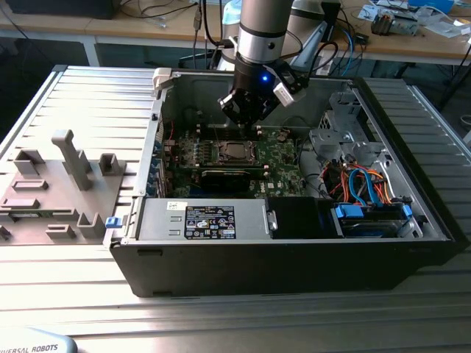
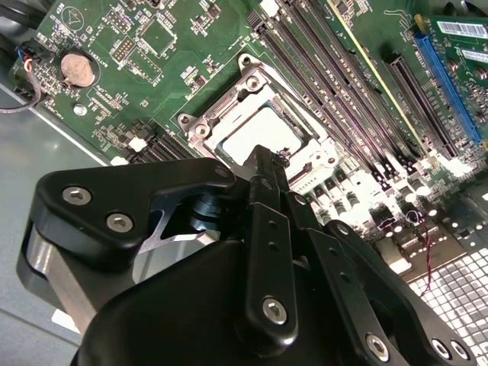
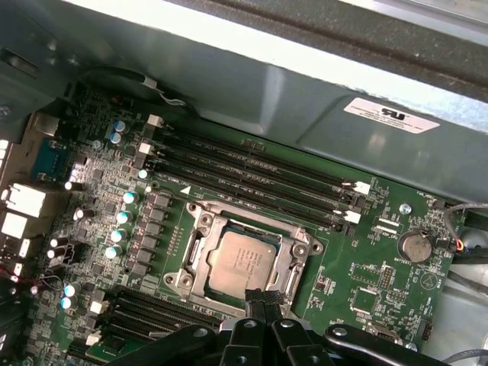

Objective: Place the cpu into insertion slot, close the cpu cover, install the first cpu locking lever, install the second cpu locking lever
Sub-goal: 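Install the first cpu locking lever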

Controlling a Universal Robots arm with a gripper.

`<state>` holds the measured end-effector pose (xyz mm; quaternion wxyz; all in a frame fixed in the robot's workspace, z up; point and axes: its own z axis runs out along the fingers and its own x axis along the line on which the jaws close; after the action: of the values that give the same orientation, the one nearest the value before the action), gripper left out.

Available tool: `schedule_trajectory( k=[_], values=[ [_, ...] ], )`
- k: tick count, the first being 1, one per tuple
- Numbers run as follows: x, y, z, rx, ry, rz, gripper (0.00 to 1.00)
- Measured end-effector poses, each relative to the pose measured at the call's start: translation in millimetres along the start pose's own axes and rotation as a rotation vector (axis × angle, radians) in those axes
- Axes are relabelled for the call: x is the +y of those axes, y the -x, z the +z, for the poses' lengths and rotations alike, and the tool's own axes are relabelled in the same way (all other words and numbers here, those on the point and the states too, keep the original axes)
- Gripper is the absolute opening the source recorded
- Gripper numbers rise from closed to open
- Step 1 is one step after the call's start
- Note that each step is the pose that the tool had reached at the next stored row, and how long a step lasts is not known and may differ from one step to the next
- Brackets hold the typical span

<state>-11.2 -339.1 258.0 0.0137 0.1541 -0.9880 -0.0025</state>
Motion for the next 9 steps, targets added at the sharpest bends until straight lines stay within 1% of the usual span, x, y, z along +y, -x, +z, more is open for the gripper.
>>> schedule_trajectory(
  k=[9],
  values=[
    [0.0, 0.0, 0.0, 0.0, -0.0001, -0.005, 0.11]
  ],
)
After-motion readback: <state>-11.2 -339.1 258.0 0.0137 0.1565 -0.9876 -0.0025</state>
